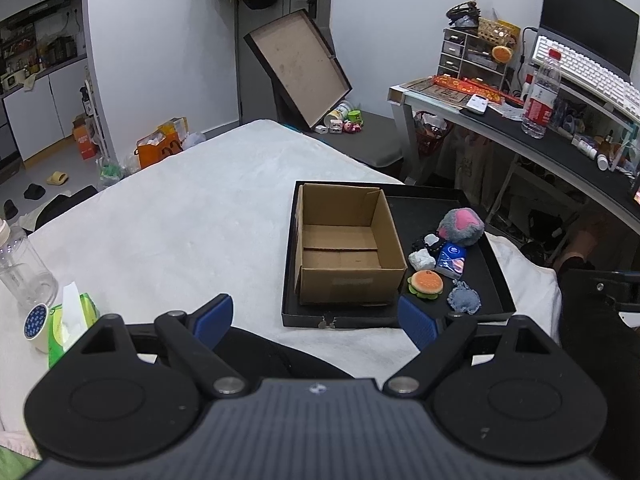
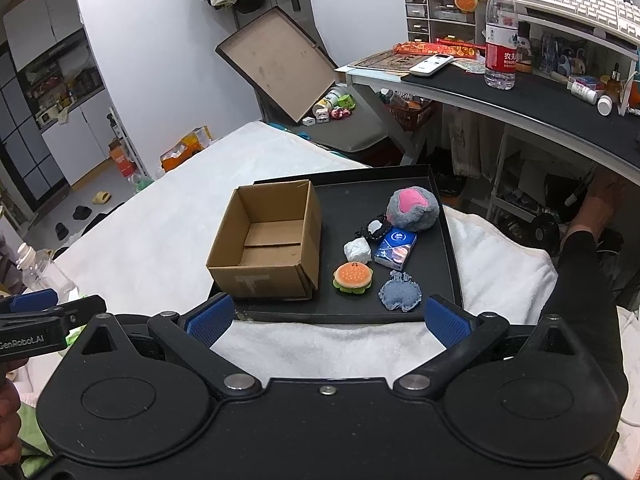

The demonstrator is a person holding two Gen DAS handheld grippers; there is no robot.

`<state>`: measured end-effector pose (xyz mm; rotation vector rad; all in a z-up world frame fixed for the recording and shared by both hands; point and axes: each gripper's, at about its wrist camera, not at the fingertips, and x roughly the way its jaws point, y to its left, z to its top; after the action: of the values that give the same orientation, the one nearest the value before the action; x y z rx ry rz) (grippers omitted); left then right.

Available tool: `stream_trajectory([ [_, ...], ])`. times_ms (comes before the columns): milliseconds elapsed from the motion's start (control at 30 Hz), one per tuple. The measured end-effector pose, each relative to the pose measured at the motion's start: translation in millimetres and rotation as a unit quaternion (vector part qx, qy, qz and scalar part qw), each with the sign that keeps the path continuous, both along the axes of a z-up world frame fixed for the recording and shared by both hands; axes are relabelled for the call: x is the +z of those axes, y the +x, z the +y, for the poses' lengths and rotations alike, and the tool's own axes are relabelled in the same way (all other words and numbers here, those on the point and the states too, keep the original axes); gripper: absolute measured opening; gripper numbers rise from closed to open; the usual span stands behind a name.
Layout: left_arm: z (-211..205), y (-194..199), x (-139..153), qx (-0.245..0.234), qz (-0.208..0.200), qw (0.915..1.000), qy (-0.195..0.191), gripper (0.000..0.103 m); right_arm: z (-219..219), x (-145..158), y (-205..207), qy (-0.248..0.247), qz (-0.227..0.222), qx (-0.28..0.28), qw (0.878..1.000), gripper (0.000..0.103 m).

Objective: Organize soft objects
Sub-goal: 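Move the right tool down onto the grey plush and close on it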

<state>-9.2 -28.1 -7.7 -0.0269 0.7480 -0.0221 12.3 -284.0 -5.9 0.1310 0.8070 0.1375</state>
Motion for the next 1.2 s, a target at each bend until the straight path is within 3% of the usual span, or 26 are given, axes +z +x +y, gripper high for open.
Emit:
stream_trajectory([
  [933, -4, 79, -32, 0.029, 0.031, 0.9991, -0.007, 0.088, -38, -41, 73, 0.025, 0.032, -0.045, 0.998, 0.103],
  [1200, -2, 102, -50, 0.041, 0.051, 0.9979, -0.006, 0.088, -43, -55, 93, 0.036, 0.038, -0.036, 0.998, 0.103],
])
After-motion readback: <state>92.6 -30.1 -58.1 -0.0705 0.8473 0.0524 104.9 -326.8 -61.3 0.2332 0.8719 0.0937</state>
